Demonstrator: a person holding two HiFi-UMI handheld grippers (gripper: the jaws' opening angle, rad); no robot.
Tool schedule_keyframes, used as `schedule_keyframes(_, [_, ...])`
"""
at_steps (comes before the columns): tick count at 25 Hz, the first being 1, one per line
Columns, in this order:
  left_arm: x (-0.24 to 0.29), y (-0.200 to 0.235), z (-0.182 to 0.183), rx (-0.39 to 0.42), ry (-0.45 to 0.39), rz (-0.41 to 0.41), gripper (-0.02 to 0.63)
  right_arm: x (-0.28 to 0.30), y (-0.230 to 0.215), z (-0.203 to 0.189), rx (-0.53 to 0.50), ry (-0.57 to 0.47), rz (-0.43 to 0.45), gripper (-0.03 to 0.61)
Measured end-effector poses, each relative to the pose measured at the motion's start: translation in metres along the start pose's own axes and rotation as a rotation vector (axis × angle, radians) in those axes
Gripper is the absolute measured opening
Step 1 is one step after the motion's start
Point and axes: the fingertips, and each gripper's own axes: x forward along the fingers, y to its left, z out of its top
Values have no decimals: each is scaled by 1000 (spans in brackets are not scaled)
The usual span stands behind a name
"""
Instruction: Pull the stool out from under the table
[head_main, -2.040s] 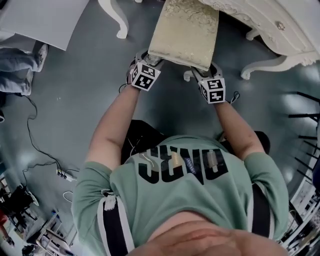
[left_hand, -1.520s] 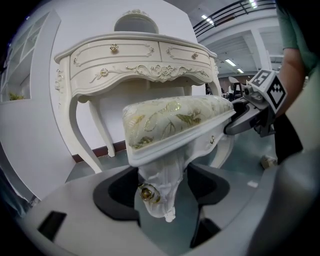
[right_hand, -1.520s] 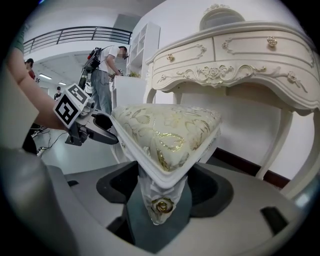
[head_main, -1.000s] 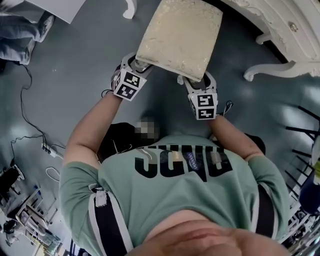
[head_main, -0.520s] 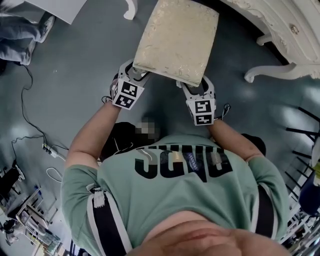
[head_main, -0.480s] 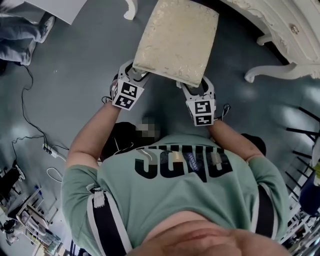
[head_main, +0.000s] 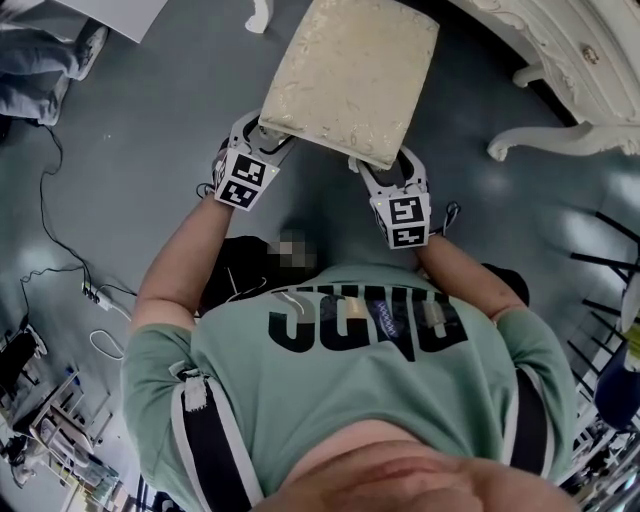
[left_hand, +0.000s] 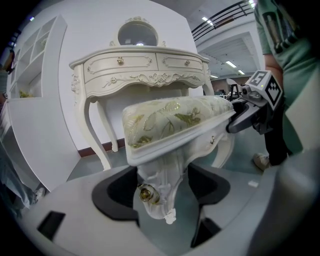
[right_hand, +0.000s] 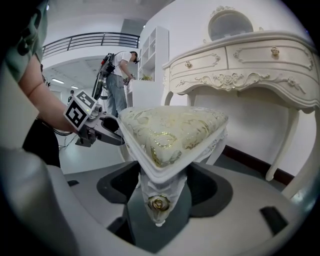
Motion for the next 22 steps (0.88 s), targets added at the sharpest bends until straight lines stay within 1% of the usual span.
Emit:
schedule_keyframes(4, [2,6,9,3,-14,15,325,4,-4,3,-20,-26,35,302])
schedule_keyframes(10, [0,4,9,12,-52,17,328,2,-3,2,-35,-59,76,305])
schedule_keyframes(12, [0,4,9,12,-64,19,328,1,-2,1,-42,-65,103,305])
schedule_keyframes(15, [0,4,9,7,-68,18,328,0,-6,-4,-18,-61,149,305])
schedule_keyframes(17, [1,4,9,2,-70,16,331,-3,-13,-5,-3,-72,160,311])
schedule_keyframes(19, [2,3,9,-6,-62,18,336,-7,-16,-5,-14,-87,176,318])
schedule_keyframes(22, [5,5,9,-24,-8,41,345,-12,-17,-7,-60,-76,205,318])
